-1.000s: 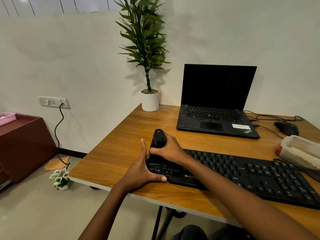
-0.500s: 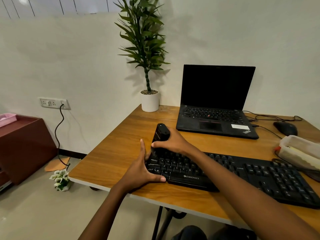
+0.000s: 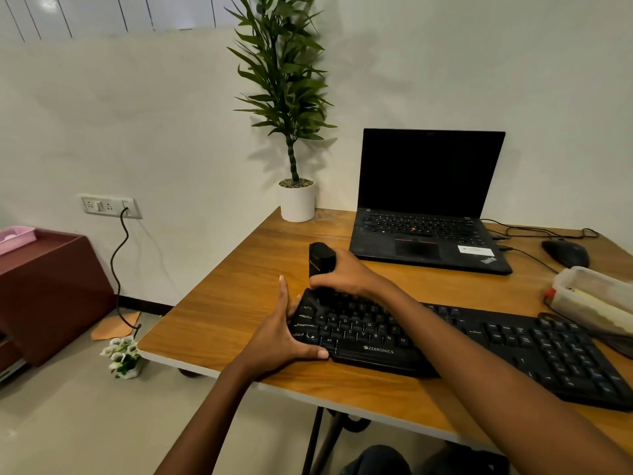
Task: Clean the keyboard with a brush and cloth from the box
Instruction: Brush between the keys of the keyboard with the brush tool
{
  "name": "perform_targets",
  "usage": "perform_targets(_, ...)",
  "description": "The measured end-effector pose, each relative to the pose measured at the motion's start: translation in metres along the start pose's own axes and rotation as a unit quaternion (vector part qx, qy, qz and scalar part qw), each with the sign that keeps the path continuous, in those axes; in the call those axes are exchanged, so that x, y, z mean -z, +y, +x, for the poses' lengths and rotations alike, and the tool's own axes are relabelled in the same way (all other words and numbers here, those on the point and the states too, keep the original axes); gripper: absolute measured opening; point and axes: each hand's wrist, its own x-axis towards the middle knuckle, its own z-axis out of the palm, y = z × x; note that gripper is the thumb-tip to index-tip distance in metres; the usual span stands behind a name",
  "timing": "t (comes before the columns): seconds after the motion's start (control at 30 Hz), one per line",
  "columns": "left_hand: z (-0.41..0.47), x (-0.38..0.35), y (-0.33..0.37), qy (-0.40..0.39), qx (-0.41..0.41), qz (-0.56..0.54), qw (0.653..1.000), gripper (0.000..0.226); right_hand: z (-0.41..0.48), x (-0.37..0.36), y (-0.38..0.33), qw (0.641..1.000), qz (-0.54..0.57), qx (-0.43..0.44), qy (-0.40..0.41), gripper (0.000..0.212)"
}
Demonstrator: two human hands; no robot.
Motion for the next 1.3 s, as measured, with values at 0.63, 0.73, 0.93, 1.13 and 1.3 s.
perform_targets(0.63,0.002,-0.002,-0.002,-0.003,0.002,-0.004,1.0,0.144,-0.006,-0.008,0.003,1.0,0.001,-0.008,0.029,0.021)
perform_targets(0.73,0.001,-0.001,-0.002,-0.004,0.003,-0.004,1.0,0.145,-0.001,-0.009,0.006,0.996,-0.04,-0.033,0.069,0.021)
perform_targets(0.93,0.001,-0.002,-0.002,0.004,0.006,0.005,1.0,0.141,-0.017,-0.03,0.005,0.997,0.032,-0.025,0.064,0.023)
perform_targets(1.13,0.0,-0.003,0.001,0.007,0.006,0.01,1.0,0.144,-0.014,-0.024,0.003,0.994,-0.019,-0.006,0.107,0.022)
perform_targets(1.3,0.001,0.0,-0.001,0.007,0.008,0.01,1.0,0.15,-0.011,-0.025,0.006,0.995,-0.01,-0.038,0.093,0.018)
